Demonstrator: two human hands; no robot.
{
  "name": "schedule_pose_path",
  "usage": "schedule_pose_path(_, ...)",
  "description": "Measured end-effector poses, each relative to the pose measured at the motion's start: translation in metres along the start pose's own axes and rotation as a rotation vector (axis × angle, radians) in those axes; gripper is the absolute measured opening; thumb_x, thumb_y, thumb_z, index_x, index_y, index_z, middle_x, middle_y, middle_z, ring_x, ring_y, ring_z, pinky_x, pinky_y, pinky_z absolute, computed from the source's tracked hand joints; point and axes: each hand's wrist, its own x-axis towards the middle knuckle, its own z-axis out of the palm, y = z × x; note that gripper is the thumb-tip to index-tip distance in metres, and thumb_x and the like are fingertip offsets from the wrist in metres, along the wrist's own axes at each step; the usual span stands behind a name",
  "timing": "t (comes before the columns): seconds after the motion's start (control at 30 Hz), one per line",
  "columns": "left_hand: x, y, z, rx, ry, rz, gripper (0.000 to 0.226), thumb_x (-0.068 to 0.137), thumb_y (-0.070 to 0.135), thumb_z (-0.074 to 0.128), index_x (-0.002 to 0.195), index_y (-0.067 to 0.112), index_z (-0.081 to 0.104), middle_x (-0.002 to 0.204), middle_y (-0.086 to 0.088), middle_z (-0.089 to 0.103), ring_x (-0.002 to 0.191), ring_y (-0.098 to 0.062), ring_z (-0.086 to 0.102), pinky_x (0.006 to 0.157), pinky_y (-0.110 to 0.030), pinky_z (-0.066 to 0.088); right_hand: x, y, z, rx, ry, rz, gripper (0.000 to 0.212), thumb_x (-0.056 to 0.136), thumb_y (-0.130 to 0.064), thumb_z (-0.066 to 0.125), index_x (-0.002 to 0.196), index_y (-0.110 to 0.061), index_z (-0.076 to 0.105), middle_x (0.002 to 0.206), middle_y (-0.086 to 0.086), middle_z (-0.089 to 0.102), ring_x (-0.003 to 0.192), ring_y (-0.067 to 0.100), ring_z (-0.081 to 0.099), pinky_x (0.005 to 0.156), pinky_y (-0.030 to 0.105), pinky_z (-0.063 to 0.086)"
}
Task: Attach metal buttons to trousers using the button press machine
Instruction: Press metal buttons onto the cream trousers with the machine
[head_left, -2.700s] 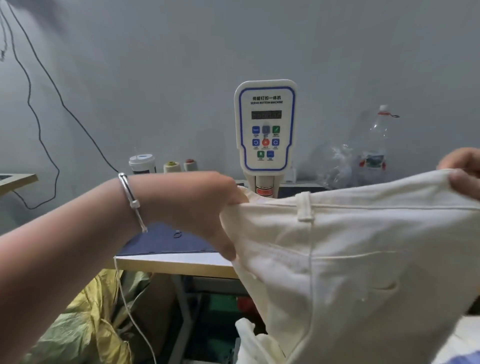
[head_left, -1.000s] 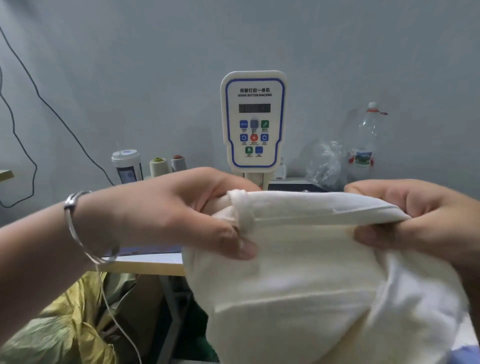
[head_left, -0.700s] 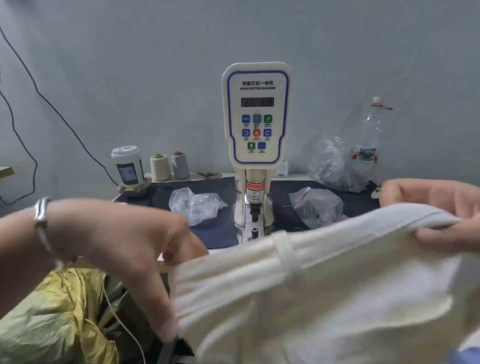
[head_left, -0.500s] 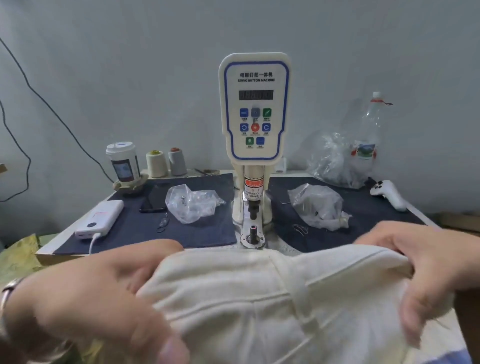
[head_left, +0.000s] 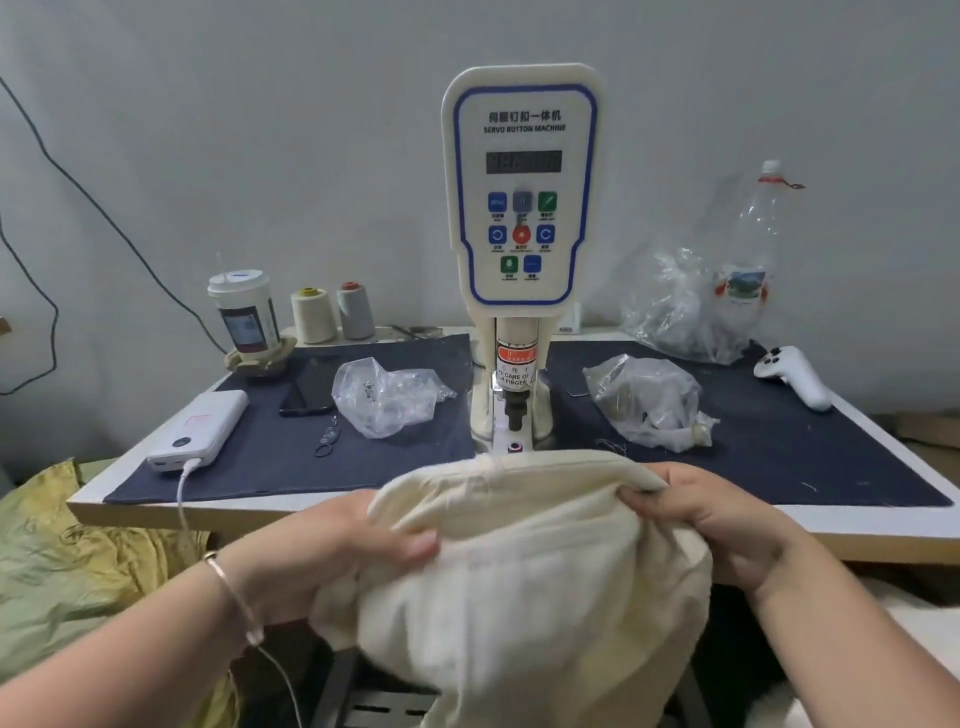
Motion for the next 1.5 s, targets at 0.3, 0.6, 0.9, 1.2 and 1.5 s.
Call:
schedule_pose_path(0.3,0.093,-0.026,0.013,-0.359,0.487,-0.066,0.032,0.093,0.019,0.064,0.11,-0.008,0.069,0.103,-0.024,0.069,0.093,-0.031,0.065,0.084,-0.041,0.049,0.053,0.001,-0.011,0.3,0.426,0.306,0.023,0.081,-0.007,0.064,0.101,0.005,0.069,0.09,0.022,0.069,0.086,0.034,0.064,0.088,0.047,0.05)
schedule_pose_path(0.6,0.129,-0.02,-0.004,-0.213,0.627,-0.015,0.026,0.095,0.028,0.064,0.097,0.004,0.073,0.087,-0.011,0.076,0.08,-0.023,0.07,0.071,-0.034,0.054,0.077,-0.008,-0.028,0.294,0.313,0.11,0.018,0.067,-0.009,0.067,0.079,-0.001,0.078,0.088,0.02,0.073,0.073,0.029,0.072,0.062,0.037,0.06)
schedule_pose_path(0.9,0.134,-0.032,-0.017,-0.261,0.449,0.194,0.027,0.084,0.031,0.068,0.104,0.014,0.075,0.105,-0.017,0.074,0.09,-0.026,0.07,0.077,-0.036,0.057,0.083,0.007,-0.038,0.252,0.243,-0.11,0.032,0.077,-0.008,0.065,0.107,0.004,0.069,0.104,0.025,0.068,0.088,0.032,0.068,0.081,0.04,0.056)
schedule_pose_path(1.2,0.13,-0.039,-0.026,-0.293,0.221,0.304,0.073,0.067,0.059,0.081,0.127,0.021,0.065,0.119,-0.014,0.07,0.101,-0.028,0.07,0.075,-0.034,0.059,0.088,0.012,-0.045,0.247,0.225,-0.144,0.035,0.073,-0.006,0.068,0.107,-0.002,0.071,0.098,0.02,0.071,0.081,0.028,0.071,0.069,0.034,0.06)
schedule_pose_path(1.5,0.151,-0.028,-0.028,-0.084,0.589,0.059,0.039,0.09,0.052,0.062,0.098,0.017,0.077,0.097,-0.004,0.078,0.099,-0.027,0.072,0.091,-0.043,0.056,0.107,-0.003,-0.043,0.186,0.351,0.029,0.041,0.072,-0.013,0.069,0.11,0.003,0.067,0.103,0.024,0.07,0.083,0.031,0.071,0.063,0.036,0.06)
